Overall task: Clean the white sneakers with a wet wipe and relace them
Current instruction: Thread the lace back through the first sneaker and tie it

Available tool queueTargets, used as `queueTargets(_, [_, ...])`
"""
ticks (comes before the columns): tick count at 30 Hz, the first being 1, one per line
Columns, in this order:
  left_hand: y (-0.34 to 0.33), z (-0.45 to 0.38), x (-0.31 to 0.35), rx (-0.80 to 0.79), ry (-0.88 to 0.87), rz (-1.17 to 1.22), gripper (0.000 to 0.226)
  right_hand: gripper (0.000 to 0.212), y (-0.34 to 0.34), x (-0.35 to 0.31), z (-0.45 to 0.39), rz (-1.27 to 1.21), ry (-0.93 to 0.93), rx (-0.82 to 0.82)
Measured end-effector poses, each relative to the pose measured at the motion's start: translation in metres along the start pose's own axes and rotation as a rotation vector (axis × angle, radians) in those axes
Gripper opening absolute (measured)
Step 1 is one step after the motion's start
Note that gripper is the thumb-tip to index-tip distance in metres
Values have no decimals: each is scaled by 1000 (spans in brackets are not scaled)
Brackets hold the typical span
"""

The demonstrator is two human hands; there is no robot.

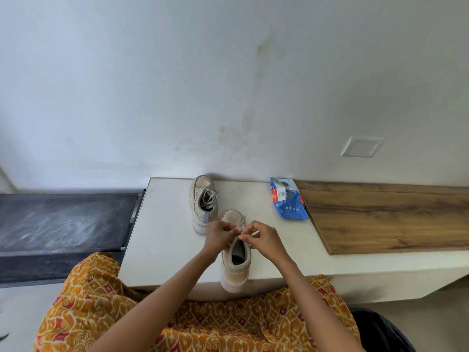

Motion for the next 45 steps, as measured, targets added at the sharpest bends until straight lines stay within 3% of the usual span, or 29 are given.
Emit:
queueTargets(5, [-2,-6,-1,44,34,-9,15,19,2,-2,0,115,37,160])
queueTargets(11, [-2,-6,-2,28,5,-58,18,10,6,-6,-5,136,3,121])
queueTargets(16, [-2,-7,-3,26,-20,-84,25,6,6,18,-6,6,-84,-26])
queueTargets(21, [-3,-7,0,16,-75,-104,14,22,0,30,0,-426,-246,-106])
queueTargets(24, [-4,-8,-1,10,-94,-121,13,30,-3,33,0,-310,-277,-145])
queueTargets(31, [-8,-15,2,-181,-111,-217,16,17,3,28,-12,-101,-202,-57])
queueTargets(34, [-7,-18,3,-237,-134,-296,16,32,12,10,-15,-21,-64,1])
queueTargets(36, [-7,-19,6,-238,-161,-301,16,41,18,-2,-16,-51,3,13])
queueTargets(40, [2,-19,10,-168,-195,-284,14,30,-3,-1,-20,35,-57,-210])
queueTargets(43, [7,-24,10,-124,-196,-438,19,21,-2,3,-23,-41,-89,-142])
queueTargets(45, [8,-28,10,-177,-176,-557,30,22,-2,3,-22,-60,-91,-129])
Point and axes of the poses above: each hand's wrist, its own z-axis away from the middle knuckle, its own y-axis out of the back of the hand, x = y × z, the point moved 7 cm from there along -z, towards the middle knuckle, and after that the axes turned 10 degrees about -y, right-handed, at the moved point
